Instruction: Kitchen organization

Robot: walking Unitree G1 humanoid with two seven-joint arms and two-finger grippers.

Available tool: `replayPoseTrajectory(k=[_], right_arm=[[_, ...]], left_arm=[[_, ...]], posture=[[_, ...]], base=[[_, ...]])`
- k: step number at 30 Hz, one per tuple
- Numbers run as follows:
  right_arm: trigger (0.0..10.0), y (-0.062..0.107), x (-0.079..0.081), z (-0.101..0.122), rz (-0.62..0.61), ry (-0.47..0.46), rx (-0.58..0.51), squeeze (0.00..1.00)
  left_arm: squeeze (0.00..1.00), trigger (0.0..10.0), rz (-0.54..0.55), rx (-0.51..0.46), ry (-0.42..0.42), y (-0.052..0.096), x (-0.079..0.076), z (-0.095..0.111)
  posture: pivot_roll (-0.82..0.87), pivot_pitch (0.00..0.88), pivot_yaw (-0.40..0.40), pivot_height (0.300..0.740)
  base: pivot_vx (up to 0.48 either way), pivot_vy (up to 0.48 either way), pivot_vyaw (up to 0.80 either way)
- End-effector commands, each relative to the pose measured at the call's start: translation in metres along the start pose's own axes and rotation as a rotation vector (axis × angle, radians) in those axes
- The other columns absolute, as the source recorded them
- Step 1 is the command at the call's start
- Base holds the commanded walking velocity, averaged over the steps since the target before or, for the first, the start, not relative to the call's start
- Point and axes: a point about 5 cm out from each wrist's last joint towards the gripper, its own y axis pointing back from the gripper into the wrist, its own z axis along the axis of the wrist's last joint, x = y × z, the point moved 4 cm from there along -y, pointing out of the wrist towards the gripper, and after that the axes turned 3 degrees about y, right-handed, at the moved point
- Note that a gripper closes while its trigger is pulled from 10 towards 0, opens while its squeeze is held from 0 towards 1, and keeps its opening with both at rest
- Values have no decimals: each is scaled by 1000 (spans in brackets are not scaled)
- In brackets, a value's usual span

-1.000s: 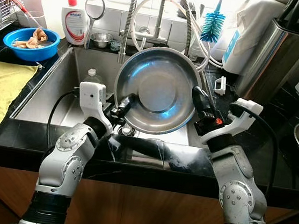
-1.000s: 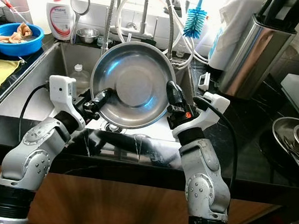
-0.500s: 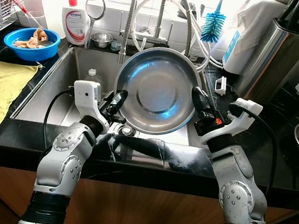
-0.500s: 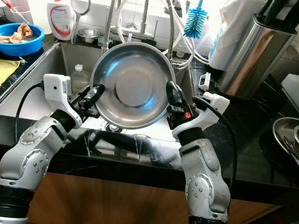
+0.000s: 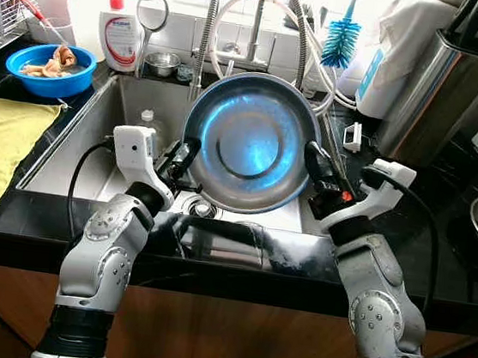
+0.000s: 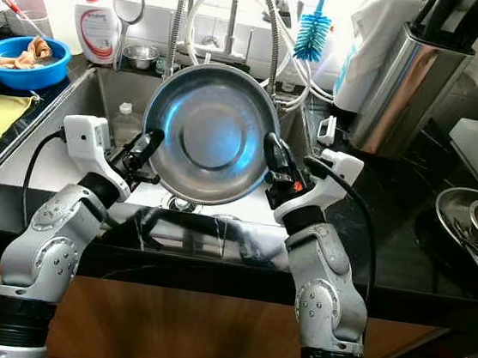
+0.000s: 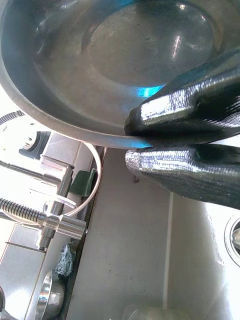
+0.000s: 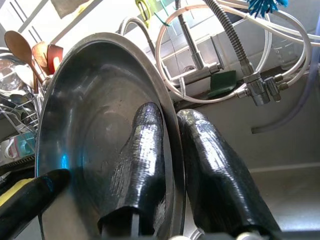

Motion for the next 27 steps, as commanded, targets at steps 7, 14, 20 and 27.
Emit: replayPoseTrajectory(k=[7,14,20,27], right_arm=[[10000,-3,2,8,4,12,-27,1000],[10000,-3,-11,12,-81,22,-48,0],[10000,-2,-13,17,-92,16,-68,0],[10000,-1,-12,16,-98,17,-72,0]], left_arm=[[0,0,9,31,-15,0,0,-6],[0,0,199,-25,59,0,28,0],[0,0,368,-122,91,5,55,16],[0,10000,469,-164,-73,9,71,29]], posture=[[116,0,-92,740],[113,0,-90,740],[109,0,-88,740],[109,0,-88,740]], base=[[0,0,0],[0,0,0],[0,0,0],[0,0,0]])
